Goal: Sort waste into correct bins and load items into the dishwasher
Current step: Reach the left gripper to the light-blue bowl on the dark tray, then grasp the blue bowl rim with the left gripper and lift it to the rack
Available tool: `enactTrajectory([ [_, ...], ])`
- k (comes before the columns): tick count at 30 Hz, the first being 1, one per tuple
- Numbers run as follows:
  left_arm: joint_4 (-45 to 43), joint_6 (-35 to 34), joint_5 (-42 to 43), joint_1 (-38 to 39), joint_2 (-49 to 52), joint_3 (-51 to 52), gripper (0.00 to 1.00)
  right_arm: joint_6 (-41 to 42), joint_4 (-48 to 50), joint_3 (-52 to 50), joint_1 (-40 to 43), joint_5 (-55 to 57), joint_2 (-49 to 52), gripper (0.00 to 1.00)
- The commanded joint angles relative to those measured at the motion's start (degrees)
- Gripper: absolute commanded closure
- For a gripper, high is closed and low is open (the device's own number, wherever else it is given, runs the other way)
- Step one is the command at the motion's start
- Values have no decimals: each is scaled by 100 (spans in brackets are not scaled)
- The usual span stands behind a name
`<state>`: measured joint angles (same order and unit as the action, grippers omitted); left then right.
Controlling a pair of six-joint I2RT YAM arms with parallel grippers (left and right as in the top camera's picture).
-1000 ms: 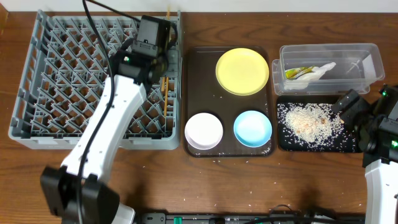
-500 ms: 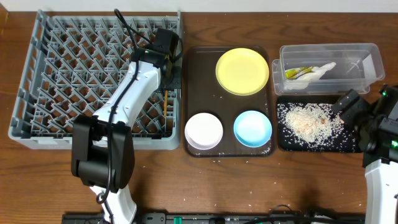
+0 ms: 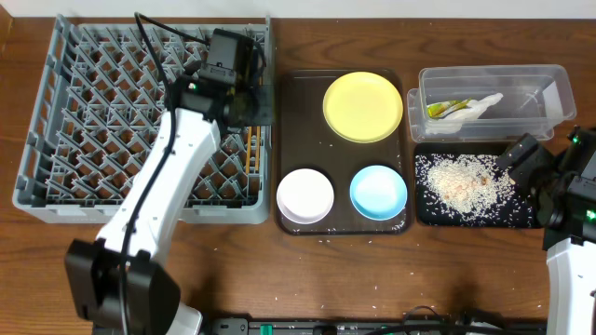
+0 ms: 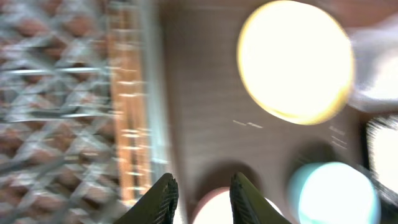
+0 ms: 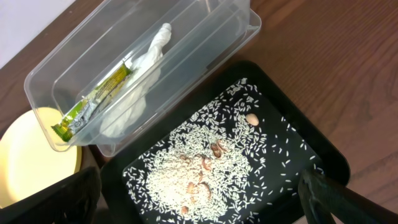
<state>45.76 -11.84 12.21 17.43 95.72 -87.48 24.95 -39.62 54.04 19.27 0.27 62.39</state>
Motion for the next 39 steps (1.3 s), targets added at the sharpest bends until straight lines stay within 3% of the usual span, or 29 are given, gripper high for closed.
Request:
enactTrajectory([
  [1, 133, 0, 835, 748, 66, -70, 65, -35, -4, 66, 48, 79, -13, 1],
  [5, 122, 61, 146, 1744, 476, -37, 59, -35, -4, 66, 48, 79, -13, 1],
  [10, -138, 92, 55, 2455, 1213, -35, 55, -35, -4, 66, 48, 79, -13, 1],
  [20, -404, 109, -4, 2599, 1867, -35, 45, -35, -7, 66, 48, 79, -13, 1],
  [26, -564, 107, -772, 2601, 2105, -22, 45, -35, -7, 66, 48, 76, -13, 1],
  [28, -612, 105, -710, 2605, 2205, -17, 46, -33, -4, 66, 48, 79, -13, 1],
  [32, -896, 107, 131, 2605, 2516, -13, 62, -35, -4, 66, 48, 79, -13, 1],
  [39, -953, 173, 195, 2605, 2739, -9, 74, -35, -7, 66, 48, 76, -13, 1],
])
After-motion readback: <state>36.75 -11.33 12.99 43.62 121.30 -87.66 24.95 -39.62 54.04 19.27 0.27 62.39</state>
